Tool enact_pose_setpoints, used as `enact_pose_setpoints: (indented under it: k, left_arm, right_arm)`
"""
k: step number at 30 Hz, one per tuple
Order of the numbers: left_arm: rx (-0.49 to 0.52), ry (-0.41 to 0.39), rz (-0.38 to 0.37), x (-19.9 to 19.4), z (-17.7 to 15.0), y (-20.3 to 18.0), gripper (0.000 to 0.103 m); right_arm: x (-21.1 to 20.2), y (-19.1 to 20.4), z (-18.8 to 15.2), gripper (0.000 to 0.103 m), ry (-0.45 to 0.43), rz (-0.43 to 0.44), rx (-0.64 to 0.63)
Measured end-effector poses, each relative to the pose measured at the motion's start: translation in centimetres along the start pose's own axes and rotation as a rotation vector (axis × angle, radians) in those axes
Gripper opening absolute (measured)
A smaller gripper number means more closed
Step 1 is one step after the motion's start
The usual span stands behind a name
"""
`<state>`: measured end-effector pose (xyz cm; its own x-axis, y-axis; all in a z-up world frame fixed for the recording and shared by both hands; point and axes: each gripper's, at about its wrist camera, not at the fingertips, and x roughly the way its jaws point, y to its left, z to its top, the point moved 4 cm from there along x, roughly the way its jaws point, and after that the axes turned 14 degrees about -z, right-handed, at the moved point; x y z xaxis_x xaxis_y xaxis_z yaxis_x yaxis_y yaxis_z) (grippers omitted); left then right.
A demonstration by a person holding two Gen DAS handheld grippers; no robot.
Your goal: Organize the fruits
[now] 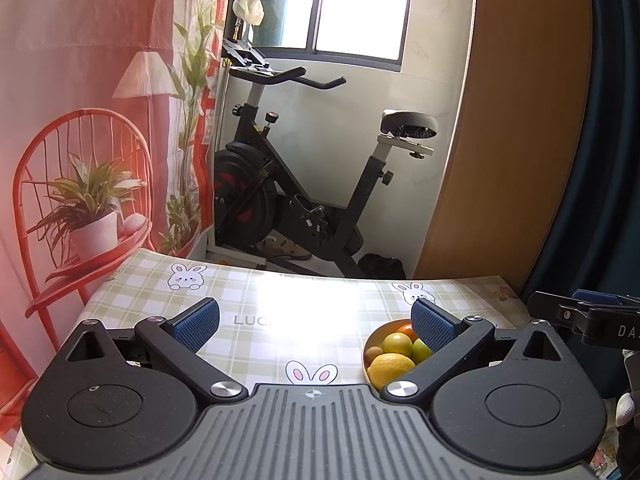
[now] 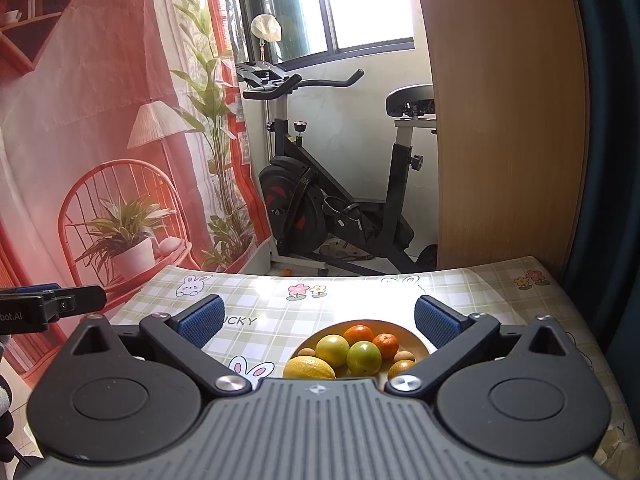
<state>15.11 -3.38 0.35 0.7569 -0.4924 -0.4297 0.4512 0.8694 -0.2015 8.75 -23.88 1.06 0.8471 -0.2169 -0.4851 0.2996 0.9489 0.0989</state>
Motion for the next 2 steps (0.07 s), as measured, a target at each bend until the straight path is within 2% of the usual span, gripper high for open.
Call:
enact_pose_setpoints:
  k: [2]
  left_arm:
    - [0.0, 0.0, 0.002, 0.0, 0.0, 0.08, 0.103]
  right_arm:
    - [-0.01, 0.0, -0.02, 0.103, 0.001, 0.0, 0.0]
